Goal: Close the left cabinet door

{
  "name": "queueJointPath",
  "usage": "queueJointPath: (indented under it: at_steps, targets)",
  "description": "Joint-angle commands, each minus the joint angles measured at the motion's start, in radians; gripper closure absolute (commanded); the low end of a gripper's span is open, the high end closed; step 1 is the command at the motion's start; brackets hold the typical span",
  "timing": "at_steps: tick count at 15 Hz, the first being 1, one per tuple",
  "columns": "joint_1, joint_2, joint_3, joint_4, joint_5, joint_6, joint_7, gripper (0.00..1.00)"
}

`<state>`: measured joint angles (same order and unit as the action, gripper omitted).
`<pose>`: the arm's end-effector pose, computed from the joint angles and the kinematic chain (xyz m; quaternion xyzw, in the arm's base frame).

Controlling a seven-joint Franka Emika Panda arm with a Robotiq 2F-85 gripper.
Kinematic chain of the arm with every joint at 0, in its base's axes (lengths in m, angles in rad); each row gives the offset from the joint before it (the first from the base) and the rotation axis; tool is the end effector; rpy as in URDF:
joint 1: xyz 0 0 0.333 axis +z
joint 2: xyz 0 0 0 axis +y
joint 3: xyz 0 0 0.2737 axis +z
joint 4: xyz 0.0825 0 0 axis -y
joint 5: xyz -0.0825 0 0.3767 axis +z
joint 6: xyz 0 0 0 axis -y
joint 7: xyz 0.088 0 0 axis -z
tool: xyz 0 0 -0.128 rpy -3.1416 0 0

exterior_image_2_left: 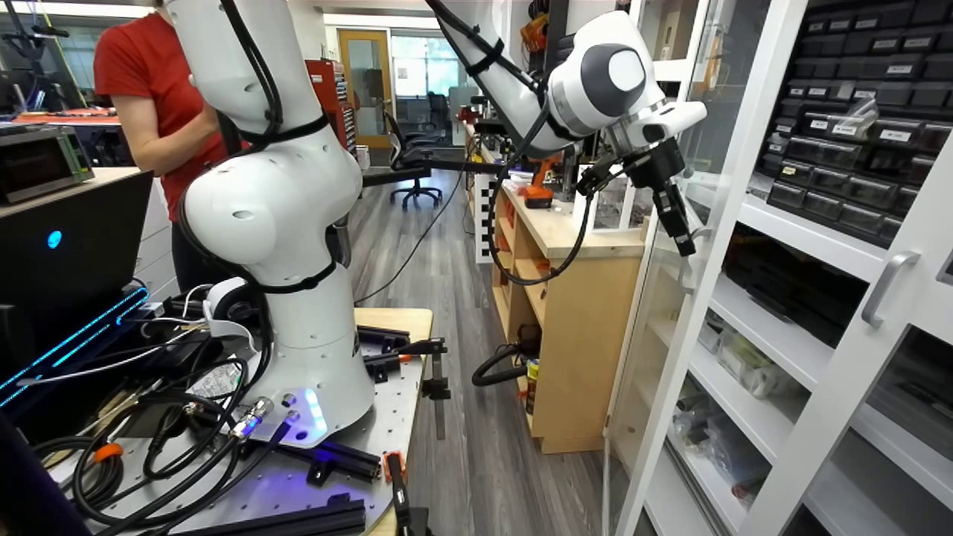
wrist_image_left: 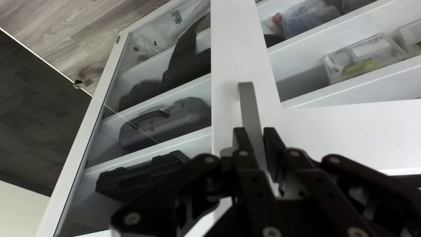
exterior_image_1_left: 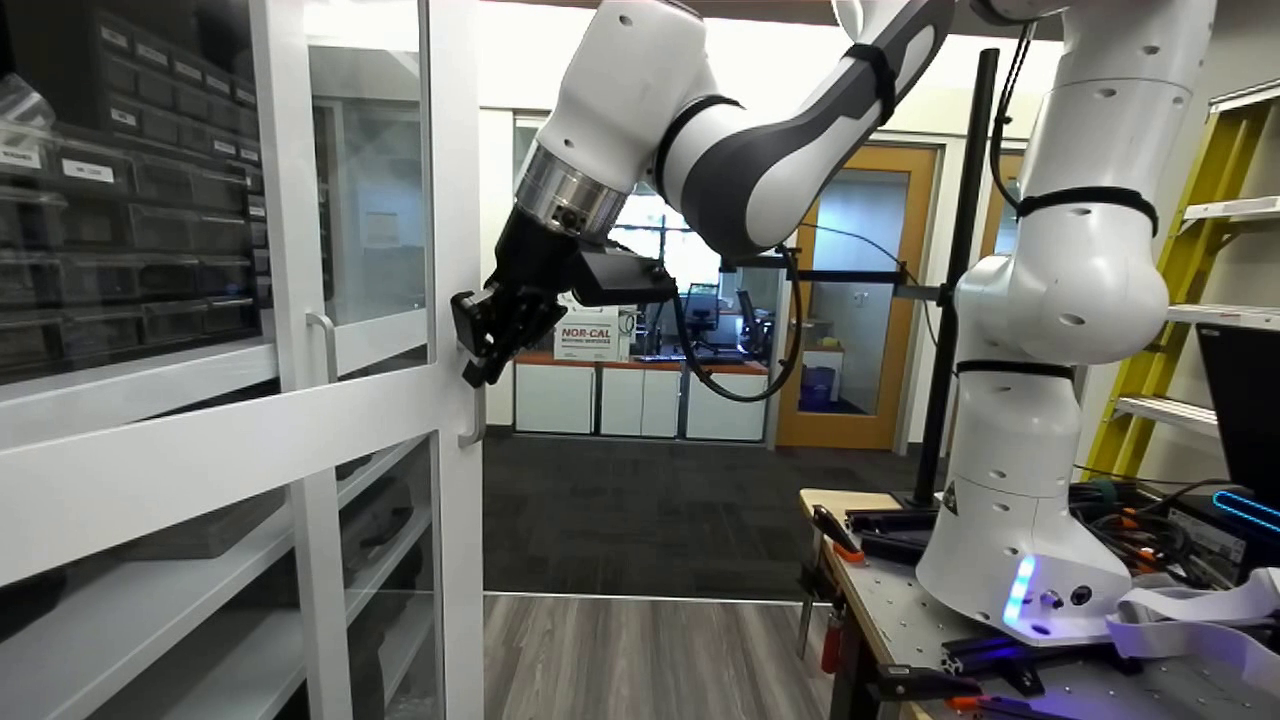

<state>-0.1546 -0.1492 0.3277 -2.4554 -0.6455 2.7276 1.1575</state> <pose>0.4941 0.1025 0.3344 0.9376 -0.2066 0.2758 0.0467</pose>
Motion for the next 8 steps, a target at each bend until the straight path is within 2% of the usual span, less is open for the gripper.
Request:
queueJointPath:
  at_steps: [1, 8]
  targets:
    - [-0.011, -0.02, 0.012, -0.003, -0.052, 0.023, 0.063, 0.95]
    - [-0.022, 0.032, 0.007, 0.057, -0.134, 0.004, 0.081, 0.95]
